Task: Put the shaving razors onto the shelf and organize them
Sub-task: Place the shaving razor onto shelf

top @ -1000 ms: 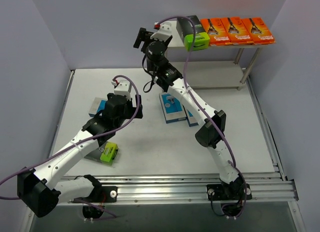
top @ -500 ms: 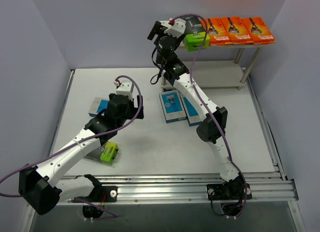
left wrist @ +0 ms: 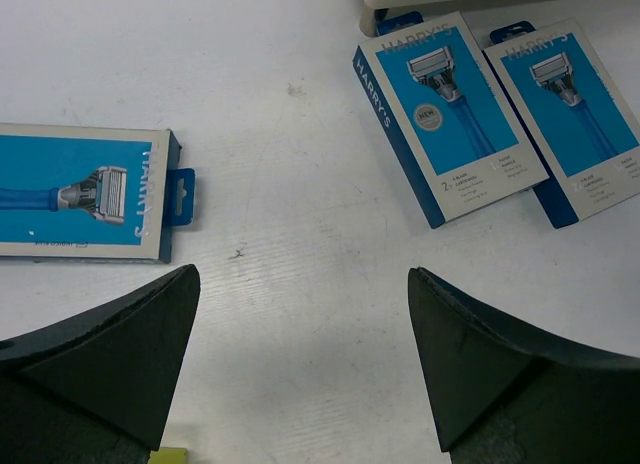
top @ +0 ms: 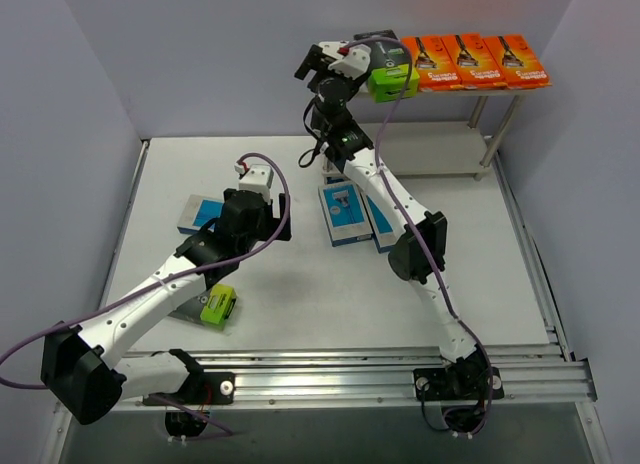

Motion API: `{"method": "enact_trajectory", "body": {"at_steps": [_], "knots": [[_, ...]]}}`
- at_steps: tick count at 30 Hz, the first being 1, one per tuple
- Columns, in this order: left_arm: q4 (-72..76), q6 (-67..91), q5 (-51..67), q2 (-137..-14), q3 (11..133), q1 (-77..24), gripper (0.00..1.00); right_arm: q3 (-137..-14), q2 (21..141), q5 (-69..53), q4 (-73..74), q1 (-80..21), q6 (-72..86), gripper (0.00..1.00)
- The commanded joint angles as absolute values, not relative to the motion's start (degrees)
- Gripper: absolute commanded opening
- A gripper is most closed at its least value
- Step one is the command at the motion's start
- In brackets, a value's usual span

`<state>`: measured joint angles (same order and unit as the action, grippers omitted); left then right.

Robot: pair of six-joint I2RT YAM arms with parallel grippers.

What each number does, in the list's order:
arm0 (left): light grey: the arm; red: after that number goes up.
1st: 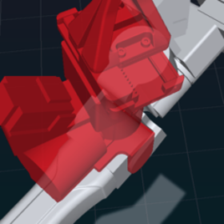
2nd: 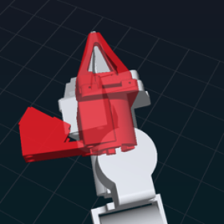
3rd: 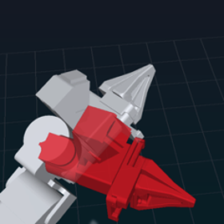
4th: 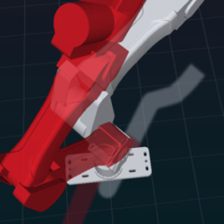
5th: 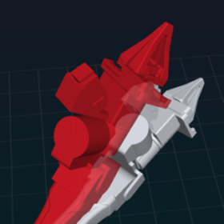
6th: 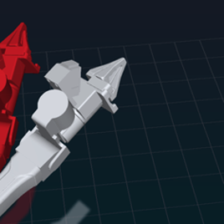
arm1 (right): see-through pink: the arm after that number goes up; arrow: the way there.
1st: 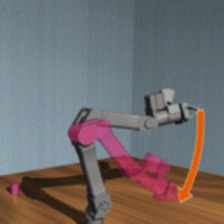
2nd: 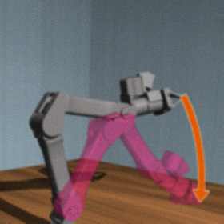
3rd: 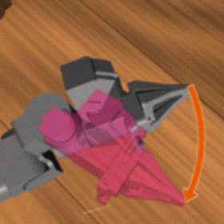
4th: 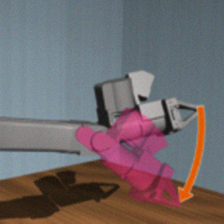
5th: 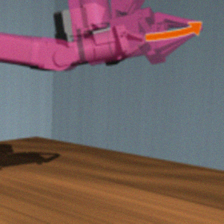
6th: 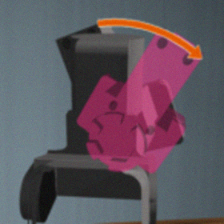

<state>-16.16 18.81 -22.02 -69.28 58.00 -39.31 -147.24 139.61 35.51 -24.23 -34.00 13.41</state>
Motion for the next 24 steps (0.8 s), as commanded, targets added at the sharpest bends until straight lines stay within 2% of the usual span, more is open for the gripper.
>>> {"method": "enact_trajectory", "body": {"at_steps": [1,24], "knots": [[-16.0,18.2,-21.7,-69.6,60.7,-40.0,0.94,-149.2,140.0,35.9,-28.4,-32.5,13.4,0.81],[-15.6,18.4,-20.8,-71.3,61.1,-41.1,0.94,-148.5,142.6,32.1,-32.0,-29.2,17.0,0.86]]}}
